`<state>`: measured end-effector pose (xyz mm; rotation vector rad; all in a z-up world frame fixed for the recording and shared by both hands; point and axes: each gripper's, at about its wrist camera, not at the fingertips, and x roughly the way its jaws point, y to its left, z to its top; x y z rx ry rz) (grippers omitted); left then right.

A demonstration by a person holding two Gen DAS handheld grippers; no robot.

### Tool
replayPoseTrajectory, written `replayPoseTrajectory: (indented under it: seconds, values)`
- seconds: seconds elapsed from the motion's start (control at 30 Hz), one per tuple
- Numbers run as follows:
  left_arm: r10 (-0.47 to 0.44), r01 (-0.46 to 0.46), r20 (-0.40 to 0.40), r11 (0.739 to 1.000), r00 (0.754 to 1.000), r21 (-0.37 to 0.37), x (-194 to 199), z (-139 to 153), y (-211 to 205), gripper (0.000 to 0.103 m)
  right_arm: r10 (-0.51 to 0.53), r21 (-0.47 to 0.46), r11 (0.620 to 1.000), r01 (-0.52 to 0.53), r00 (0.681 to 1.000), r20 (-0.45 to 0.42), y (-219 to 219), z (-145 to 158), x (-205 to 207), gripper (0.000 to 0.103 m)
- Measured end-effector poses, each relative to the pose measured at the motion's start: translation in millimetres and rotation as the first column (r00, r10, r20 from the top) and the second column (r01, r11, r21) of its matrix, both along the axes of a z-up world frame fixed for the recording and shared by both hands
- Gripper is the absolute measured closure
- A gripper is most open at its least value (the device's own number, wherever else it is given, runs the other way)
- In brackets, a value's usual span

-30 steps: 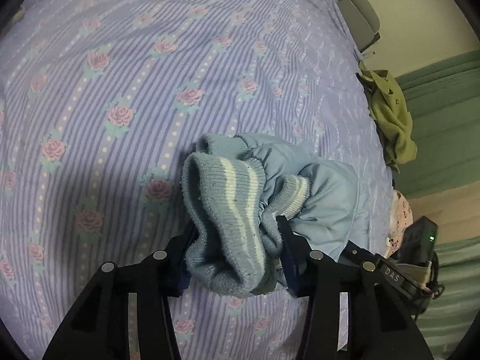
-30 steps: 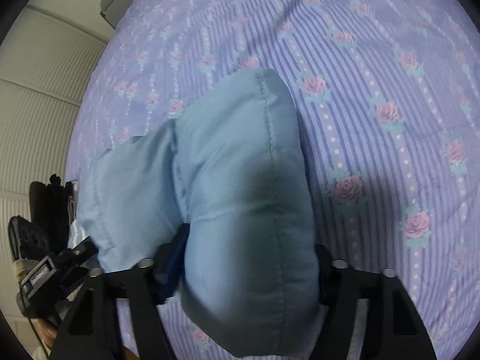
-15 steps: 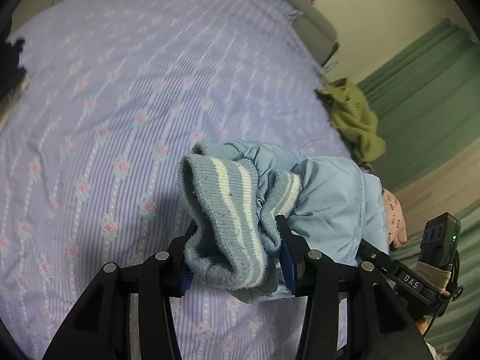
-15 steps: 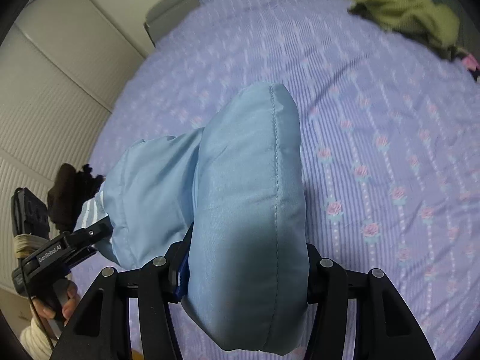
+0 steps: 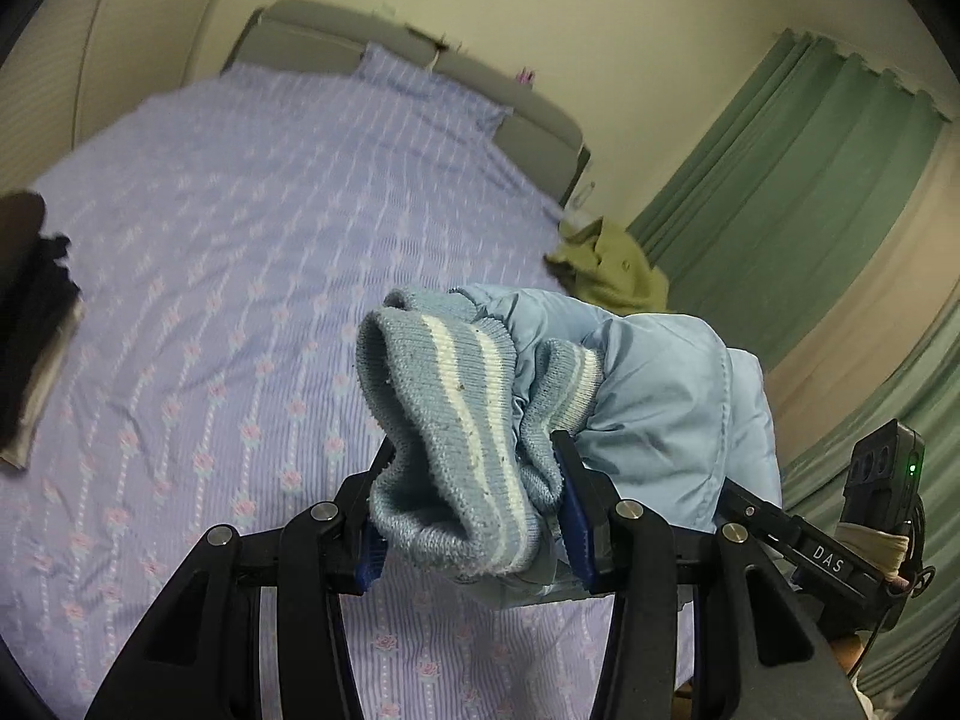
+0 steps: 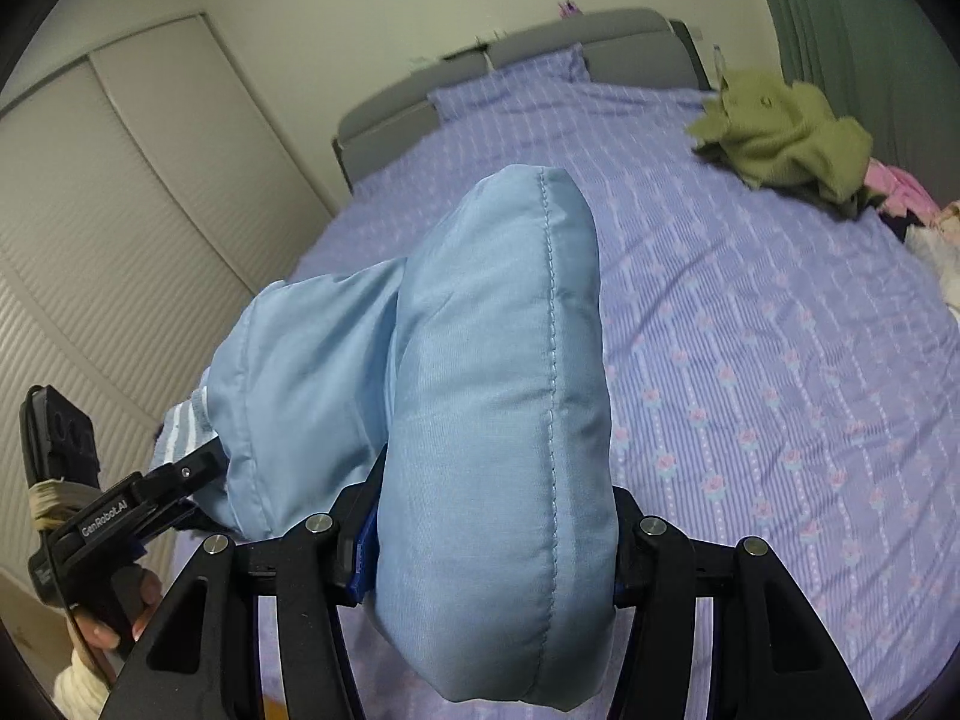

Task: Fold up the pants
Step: 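Carry the folded pants with both tools toward the dark clothes stack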

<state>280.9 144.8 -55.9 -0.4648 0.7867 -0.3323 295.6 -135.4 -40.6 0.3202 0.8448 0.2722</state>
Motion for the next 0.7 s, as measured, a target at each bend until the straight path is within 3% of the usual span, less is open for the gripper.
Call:
replayPoseTrajectory:
  seconds: [0.33,0.7]
  values:
    - [0.113,-0.115,0.126,0.993,0.986,0.010,-46.4,47.8,21.3,0.057,0.109,0.003,0.994,-0.110,0.986,0.123,25.5,47.2,-15.6,0.048]
    - [0.222,-0.223,0.214,0.975,0.951,-0.020,-75.8,73.8,89.4,0.057,0.223,-0.009,0.974,-0.227,0.949,0.221,86.5,73.7,-14.8,0.048]
